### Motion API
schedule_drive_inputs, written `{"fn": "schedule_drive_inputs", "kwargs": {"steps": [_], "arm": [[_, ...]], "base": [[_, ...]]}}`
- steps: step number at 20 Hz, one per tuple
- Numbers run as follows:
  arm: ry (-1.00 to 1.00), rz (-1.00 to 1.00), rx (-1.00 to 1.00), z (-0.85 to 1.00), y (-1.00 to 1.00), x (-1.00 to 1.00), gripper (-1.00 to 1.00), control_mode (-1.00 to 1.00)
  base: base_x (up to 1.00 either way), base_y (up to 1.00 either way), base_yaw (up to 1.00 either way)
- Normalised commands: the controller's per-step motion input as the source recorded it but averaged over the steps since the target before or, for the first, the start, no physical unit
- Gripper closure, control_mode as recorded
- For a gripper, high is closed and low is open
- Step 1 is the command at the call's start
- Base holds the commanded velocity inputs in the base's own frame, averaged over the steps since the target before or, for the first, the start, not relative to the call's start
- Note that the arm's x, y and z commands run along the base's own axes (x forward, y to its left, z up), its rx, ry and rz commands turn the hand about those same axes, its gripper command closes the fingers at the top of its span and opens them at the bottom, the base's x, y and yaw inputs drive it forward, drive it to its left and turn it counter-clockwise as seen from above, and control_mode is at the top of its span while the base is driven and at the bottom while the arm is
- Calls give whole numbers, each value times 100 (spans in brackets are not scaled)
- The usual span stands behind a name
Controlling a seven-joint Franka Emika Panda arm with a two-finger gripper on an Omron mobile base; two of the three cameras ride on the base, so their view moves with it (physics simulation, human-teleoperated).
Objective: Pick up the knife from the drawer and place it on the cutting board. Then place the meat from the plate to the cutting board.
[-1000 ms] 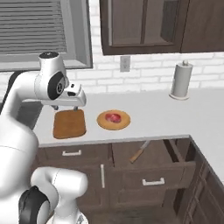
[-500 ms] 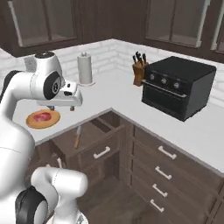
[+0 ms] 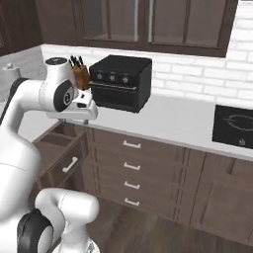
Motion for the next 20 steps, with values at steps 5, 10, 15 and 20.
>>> {"fn": "schedule_drive_inputs", "kwargs": {"steps": [5,10,15,20], "arm": [[0,0,0,0,0,0,-100,100],[0,0,0,0,0,0,-100,100],[0,0,0,0,0,0,-100,100],[0,0,0,0,0,0,-100,100]], "base": [[-45,15,-31],[-2,30,-2],[0,95,-15],[0,33,-9]]}}
